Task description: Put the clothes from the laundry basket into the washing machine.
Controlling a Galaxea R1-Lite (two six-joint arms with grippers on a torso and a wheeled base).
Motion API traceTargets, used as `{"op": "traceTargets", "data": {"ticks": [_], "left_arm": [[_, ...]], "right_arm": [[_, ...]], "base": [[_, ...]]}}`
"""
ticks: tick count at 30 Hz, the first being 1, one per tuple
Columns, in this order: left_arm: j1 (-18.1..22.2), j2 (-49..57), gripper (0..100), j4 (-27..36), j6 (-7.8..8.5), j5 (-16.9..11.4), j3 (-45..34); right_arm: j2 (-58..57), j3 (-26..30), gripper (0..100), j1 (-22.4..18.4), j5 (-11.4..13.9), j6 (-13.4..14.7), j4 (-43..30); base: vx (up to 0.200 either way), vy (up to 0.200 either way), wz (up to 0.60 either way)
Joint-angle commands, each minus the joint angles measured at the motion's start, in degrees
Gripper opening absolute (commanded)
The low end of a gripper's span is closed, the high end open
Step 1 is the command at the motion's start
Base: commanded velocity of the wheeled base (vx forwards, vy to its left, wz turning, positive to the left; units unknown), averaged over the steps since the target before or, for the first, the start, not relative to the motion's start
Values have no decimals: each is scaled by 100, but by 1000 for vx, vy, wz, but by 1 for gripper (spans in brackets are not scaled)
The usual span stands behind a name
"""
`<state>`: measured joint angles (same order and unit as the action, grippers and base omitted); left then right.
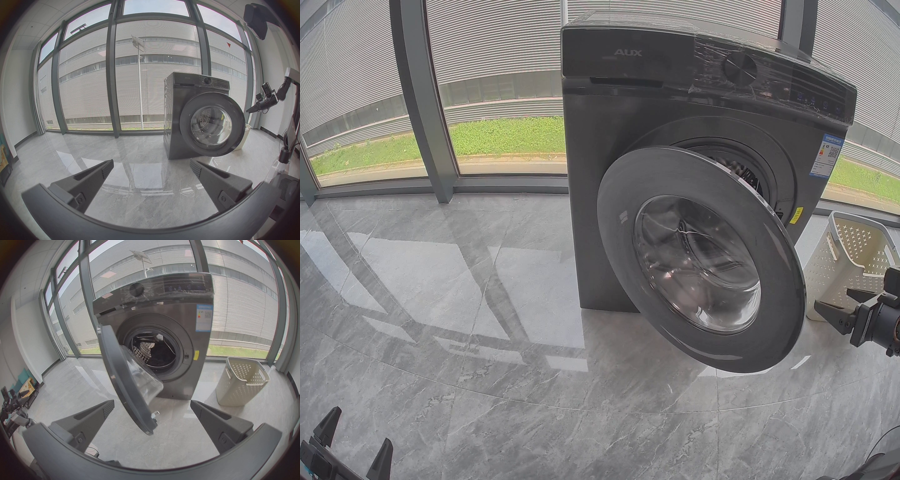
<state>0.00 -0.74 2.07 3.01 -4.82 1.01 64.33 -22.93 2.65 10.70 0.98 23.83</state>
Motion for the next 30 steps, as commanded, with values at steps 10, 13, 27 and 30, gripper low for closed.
{"op": "traceTargets", "data": {"ticks": [10, 13, 27, 30], "left_arm": [[9, 74, 100, -5, -2, -2, -101], [9, 74, 100, -5, -11, -2, -101], [0, 74, 100, -5, -2, 7, -101], [9, 74, 100, -5, -2, 7, -101]], "right_arm": [[-8, 289, 100, 8, 72, -115, -89], [-342, 562, 100, 34, 160, -537, -160], [141, 395, 100, -27, 485, -757, -1], [449, 421, 100, -45, 213, -616, 491]], "base": [[100, 0, 0], [0, 0, 0], [0, 0, 0], [0, 0, 0]]}}
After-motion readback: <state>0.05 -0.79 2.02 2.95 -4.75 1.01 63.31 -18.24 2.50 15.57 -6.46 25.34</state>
